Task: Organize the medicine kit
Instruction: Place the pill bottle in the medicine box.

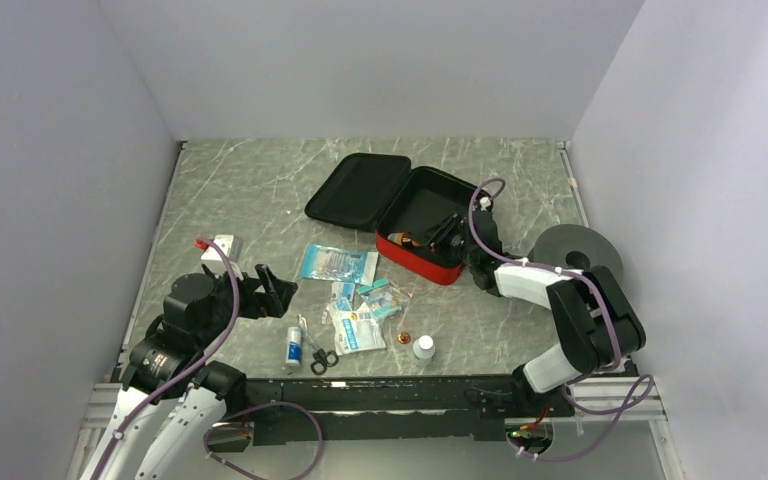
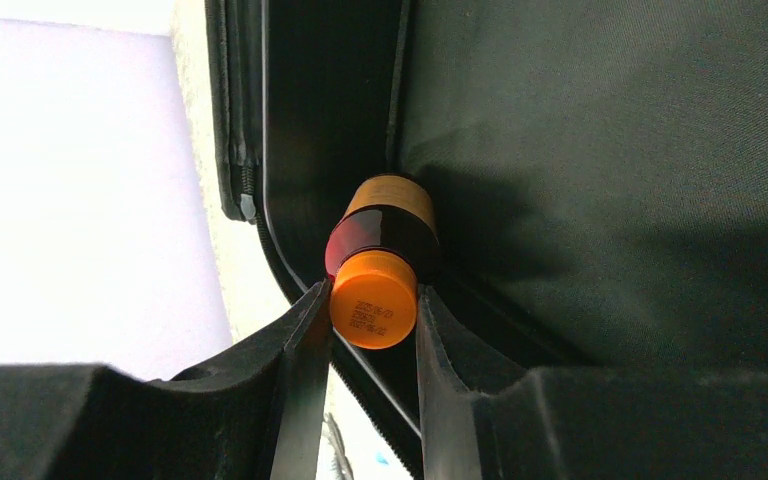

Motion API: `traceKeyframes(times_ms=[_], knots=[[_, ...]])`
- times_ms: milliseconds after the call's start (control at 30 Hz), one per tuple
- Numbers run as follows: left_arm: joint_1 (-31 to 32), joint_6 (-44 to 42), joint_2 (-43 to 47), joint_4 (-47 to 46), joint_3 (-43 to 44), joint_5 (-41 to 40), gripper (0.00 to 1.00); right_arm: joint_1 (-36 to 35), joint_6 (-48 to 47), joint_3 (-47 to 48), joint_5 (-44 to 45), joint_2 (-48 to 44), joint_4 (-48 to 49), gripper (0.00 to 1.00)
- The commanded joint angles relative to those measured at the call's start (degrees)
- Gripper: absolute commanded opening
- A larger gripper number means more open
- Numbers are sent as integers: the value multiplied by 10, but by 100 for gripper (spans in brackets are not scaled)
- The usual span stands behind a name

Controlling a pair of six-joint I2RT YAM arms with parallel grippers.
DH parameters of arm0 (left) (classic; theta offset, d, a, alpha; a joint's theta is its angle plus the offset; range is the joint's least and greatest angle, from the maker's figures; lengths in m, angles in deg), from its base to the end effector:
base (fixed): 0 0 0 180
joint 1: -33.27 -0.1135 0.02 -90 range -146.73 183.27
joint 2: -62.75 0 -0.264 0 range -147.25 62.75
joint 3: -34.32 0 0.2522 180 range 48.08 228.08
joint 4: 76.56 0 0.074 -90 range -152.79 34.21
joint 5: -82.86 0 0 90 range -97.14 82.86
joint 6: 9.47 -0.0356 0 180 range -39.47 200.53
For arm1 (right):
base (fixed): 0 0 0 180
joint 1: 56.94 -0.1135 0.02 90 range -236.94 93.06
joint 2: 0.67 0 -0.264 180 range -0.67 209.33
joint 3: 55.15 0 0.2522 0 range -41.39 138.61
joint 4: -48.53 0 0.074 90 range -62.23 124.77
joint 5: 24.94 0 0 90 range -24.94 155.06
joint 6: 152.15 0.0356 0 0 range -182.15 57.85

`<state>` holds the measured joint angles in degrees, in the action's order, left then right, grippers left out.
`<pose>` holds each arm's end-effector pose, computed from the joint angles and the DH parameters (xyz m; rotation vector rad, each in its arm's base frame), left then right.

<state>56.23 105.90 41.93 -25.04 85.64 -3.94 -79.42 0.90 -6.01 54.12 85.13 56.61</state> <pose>0.0847 -0.0380 0.2960 -0.0037 1.9868 -0.6093 0.2734 0.1204 0.1741 0.6606 2.1569 1.0667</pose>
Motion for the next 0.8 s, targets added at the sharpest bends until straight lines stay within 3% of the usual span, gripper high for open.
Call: traceKeyframes(times_ms=[0,333,767], knots=[[2,3,5,-16,16,8,99,2,48,-5,-14,17,105,0],[2,2,4,-16,16,10,99,4,37,27,-40,75,73,2],[2,3,2,-16,15,9,99,4,-30,65,-12,52,-52,54]])
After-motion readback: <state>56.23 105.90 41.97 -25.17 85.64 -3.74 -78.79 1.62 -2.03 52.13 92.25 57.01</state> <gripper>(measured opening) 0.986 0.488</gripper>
